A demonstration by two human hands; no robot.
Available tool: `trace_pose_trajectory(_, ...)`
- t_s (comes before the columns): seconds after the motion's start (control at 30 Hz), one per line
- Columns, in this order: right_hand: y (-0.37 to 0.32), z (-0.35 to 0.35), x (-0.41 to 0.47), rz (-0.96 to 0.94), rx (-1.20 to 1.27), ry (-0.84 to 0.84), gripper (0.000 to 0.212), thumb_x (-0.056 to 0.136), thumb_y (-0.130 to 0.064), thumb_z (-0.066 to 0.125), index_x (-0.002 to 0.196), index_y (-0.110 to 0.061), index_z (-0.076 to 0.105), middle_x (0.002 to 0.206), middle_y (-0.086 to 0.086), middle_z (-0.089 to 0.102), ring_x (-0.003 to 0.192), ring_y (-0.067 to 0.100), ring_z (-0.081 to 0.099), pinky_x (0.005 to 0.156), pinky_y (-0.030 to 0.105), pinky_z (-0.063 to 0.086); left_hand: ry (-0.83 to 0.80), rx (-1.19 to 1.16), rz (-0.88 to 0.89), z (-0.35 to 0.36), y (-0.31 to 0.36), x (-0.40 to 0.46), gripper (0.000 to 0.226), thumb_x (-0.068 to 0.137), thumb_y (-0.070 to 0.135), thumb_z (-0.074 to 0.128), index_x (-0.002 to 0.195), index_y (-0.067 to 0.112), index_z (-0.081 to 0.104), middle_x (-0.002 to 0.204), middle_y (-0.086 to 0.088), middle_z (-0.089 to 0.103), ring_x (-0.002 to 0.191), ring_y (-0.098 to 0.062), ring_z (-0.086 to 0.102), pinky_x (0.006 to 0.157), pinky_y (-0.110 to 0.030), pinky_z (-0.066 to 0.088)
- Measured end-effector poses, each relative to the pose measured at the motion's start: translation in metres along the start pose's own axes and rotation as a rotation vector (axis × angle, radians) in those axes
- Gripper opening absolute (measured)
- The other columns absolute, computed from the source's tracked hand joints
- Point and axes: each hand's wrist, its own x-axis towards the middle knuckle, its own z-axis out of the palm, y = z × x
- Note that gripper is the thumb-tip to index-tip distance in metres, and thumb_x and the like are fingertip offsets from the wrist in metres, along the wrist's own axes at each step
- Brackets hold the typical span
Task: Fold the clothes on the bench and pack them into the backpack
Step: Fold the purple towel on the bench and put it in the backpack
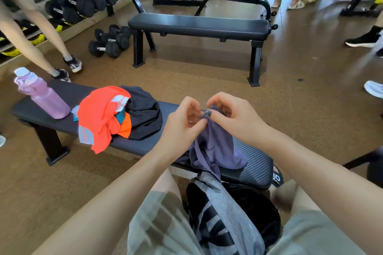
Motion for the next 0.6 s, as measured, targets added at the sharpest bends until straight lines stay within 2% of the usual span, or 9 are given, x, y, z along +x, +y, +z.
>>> trace_pose_trajectory(0.17,-0.005,-0.006,0.001,-0.033,-0.074,0.033,0.01,0.096,-0.018,0.06,0.092,-0.023,0.067,0.079,-0.006,0.066,0.076,0.011,0.061,0.071,0.035,0.051,-0.037,0.006,0.043,0.004,0.003,0.003,0.012,0.093,0.008,0.065,0.092,0.012,0.053,0.082,0.002,0.062,0.076,-0.008,0.059,0.074,-0.027,0.049)
trace_pose_trajectory(0.33,-0.006,-0.007,-0.001,-0.057,-0.079,0.051,0.013,0.096,-0.013,0.058,0.095,-0.023,0.067,0.083,-0.01,0.066,0.079,0.009,0.062,0.072,0.032,0.051,-0.146,0.056,0.083,0.005,-0.006,0.001,0.009,0.098,0.017,0.06,0.096,0.009,0.056,0.086,-0.002,0.064,0.085,-0.023,0.065,0.081,-0.044,0.053)
trace_pose_trajectory(0.4,-0.005,-0.007,-0.001,-0.064,-0.076,0.067,0.014,0.096,-0.011,0.058,0.096,-0.02,0.068,0.085,-0.009,0.067,0.081,0.009,0.062,0.073,0.03,0.05,-0.168,0.155,0.137,0.005,-0.013,-0.001,0.011,0.098,0.019,0.057,0.092,0.01,0.056,0.083,-0.002,0.06,0.082,-0.024,0.06,0.076,-0.045,0.05)
trace_pose_trajectory(0.53,-0.007,-0.009,-0.002,-0.074,-0.05,0.117,0.015,0.095,-0.007,0.057,0.096,-0.017,0.068,0.086,-0.006,0.067,0.082,0.011,0.062,0.073,0.028,0.05,-0.203,0.443,0.146,0.008,-0.029,-0.005,0.032,0.088,0.01,0.056,0.071,0.024,0.033,0.073,0.005,0.039,0.069,-0.02,0.042,0.062,-0.04,0.036)
trace_pose_trajectory(0.6,-0.008,-0.012,0.0,-0.084,-0.054,0.178,0.015,0.095,-0.006,0.057,0.095,-0.017,0.068,0.086,-0.006,0.067,0.081,0.01,0.062,0.072,0.024,0.048,-0.253,0.557,0.055,0.008,-0.041,-0.009,0.035,0.087,0.012,0.054,0.07,0.027,0.028,0.076,0.007,0.037,0.073,-0.023,0.046,0.063,-0.039,0.038)
